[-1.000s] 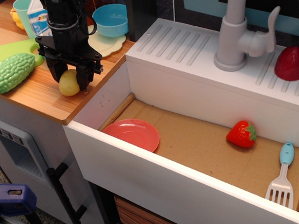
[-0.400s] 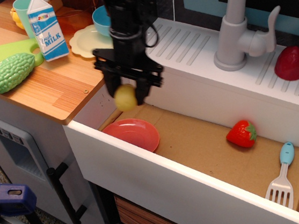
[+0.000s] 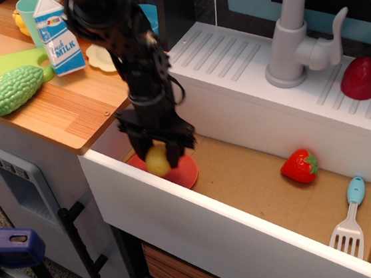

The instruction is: Put potato on plate

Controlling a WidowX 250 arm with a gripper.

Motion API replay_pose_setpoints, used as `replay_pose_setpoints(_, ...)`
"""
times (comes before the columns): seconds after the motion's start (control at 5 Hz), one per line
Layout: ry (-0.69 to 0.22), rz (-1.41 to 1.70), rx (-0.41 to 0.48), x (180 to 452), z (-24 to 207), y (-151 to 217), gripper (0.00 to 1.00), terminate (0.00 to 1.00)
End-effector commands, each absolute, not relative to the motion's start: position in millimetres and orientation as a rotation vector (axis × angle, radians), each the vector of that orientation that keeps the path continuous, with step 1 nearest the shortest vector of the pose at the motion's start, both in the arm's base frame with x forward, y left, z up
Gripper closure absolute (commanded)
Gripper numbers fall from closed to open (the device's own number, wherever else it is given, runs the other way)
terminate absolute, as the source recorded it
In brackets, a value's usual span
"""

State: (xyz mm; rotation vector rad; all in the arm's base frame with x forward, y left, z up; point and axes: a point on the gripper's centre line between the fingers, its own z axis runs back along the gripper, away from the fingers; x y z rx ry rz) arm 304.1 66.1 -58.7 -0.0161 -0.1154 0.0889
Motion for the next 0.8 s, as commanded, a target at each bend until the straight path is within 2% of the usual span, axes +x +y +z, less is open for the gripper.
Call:
replay_pose_setpoints(0.0,-0.205,0.045,-0.032,312.4,-63.4,68.7,0.0,0.0)
replay_pose_setpoints(0.4,-0.205,0.045,-0.032,312.4,-63.4,68.7,0.0,0.0)
replay_pose_setpoints(0.6,-0.205,0.045,-0.032,312.4,-63.4,68.7,0.0,1.0)
